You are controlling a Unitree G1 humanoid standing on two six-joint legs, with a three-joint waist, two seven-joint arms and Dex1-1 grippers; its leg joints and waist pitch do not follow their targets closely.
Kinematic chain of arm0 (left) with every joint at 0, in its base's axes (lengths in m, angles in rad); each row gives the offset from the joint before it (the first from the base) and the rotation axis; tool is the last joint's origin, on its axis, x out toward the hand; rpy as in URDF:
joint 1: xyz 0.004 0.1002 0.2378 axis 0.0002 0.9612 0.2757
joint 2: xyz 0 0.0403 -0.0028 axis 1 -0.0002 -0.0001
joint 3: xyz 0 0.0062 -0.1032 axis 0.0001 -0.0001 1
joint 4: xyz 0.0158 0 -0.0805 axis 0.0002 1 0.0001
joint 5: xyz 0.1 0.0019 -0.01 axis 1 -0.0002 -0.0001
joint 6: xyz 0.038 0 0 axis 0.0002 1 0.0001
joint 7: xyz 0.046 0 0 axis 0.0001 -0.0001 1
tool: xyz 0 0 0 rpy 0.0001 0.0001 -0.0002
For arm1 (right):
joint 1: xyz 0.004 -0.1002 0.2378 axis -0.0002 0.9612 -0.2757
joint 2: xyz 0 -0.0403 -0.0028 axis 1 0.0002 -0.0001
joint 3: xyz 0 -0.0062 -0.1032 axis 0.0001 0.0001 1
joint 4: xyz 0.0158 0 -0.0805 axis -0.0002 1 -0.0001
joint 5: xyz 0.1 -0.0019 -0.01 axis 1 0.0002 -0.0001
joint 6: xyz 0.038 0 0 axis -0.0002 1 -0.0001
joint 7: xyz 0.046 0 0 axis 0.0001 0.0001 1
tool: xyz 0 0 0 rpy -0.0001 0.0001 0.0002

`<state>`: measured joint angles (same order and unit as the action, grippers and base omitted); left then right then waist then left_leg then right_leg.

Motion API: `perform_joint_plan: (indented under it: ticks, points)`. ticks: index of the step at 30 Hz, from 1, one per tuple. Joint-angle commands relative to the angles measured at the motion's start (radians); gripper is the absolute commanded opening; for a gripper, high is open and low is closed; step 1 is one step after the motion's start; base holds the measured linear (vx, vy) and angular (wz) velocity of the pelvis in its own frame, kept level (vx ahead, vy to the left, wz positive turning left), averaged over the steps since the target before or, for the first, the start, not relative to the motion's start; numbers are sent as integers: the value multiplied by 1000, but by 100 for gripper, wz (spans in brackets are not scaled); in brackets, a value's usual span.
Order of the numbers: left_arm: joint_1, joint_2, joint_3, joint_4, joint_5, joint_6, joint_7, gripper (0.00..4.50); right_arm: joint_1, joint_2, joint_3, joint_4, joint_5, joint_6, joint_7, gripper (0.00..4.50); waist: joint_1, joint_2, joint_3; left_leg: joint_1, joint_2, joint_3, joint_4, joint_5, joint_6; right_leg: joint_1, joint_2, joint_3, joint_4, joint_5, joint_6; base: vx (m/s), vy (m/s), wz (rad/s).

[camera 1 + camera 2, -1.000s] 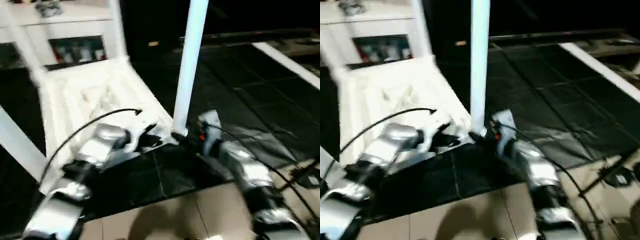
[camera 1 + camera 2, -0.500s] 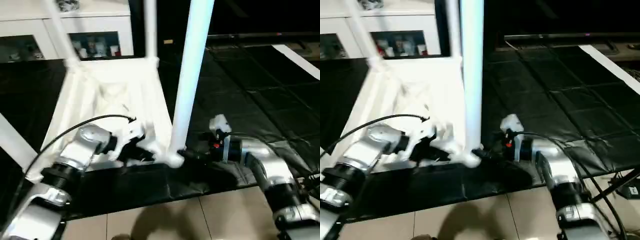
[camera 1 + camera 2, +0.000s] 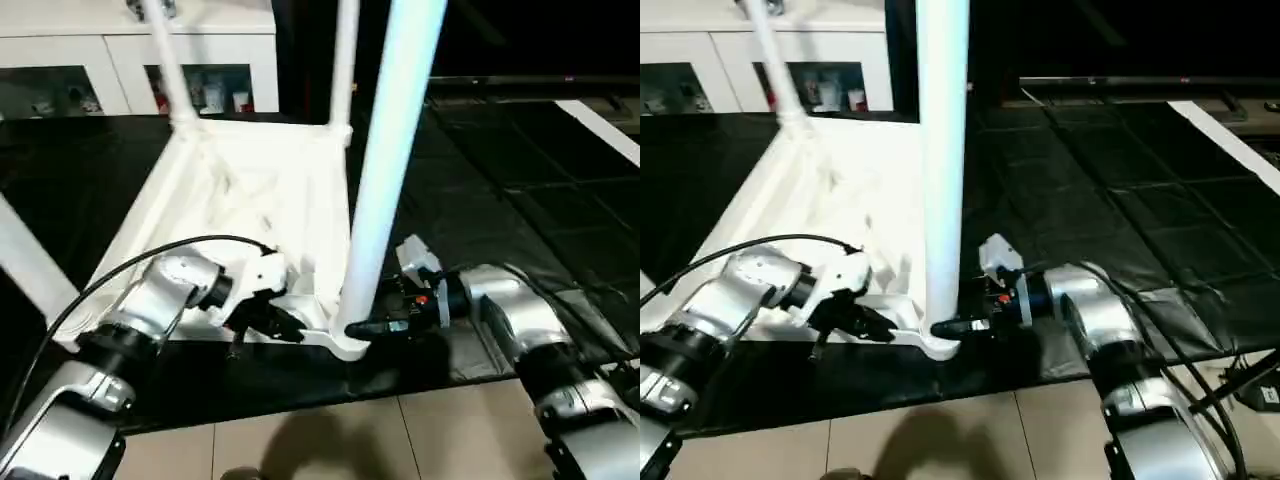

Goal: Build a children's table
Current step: Rotate leg to tighten

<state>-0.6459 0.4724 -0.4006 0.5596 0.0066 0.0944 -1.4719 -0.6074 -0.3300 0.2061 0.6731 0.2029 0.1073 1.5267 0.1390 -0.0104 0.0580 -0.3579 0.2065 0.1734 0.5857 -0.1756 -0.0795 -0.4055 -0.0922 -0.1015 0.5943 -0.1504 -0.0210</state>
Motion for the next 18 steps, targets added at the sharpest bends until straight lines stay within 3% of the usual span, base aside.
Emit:
perform_joint_plan:
  ticks: [1, 4, 7, 11, 13, 17, 18]
  points:
    - [-17, -12, -44, 3, 18, -19, -52, 0, -22, -14, 10, 3, 11, 2, 33, 290, -10, -6, -71, 12, 32, 2, -68, -233, 34, 48, -62, 53, -67, -350, -195, 0, 0, 0]
    - [-24, -16, -43, 16, 21, -26, -54, 0, -35, -14, 13, 27, 11, -5, 56, 257, -9, -7, -71, 10, 32, 0, -68, -235, 30, 49, -62, 53, -66, -364, -188, 0, 0, 0]
    - [-31, -21, -40, 32, 30, -30, -43, 0, -46, -9, 12, 51, 9, -12, 75, 247, -8, -5, -72, 15, 34, 1, -69, -238, 27, 46, -61, 54, -65, -342, -203, 0, 0, 0]
    - [-38, -32, -29, 48, 22, -12, -16, 0, -45, 3, -7, 55, 31, 3, 77, 213, -8, -6, -73, 11, 31, 2, -68, -230, 31, 50, -59, 55, -62, -317, -210, 0, 0, 0]
    - [-43, -43, -13, 62, 17, 12, 18, 0, -34, 16, -26, 48, 41, 20, 46, 209, -6, 3, -73, 11, 31, 0, -68, -239, 26, 50, -61, 54, -64, -330, -207, 0, 0, 0]
    - [-58, -71, 28, 80, 5, 83, 107, 0, 1, 32, -41, 27, 23, 46, -64, 207, -9, 0, -68, 14, 31, -2, -71, -278, 10, 48, -60, 54, -71, -389, -190, 0, 0, 0]
    - [-62, -82, 43, 84, 5, 104, 146, 0, 21, 43, -51, 12, 19, 57, -122, 207, -9, 5, -68, 14, 31, -4, -72, -281, 4, 48, -61, 53, -70, -397, -187, 0, 0, 0]
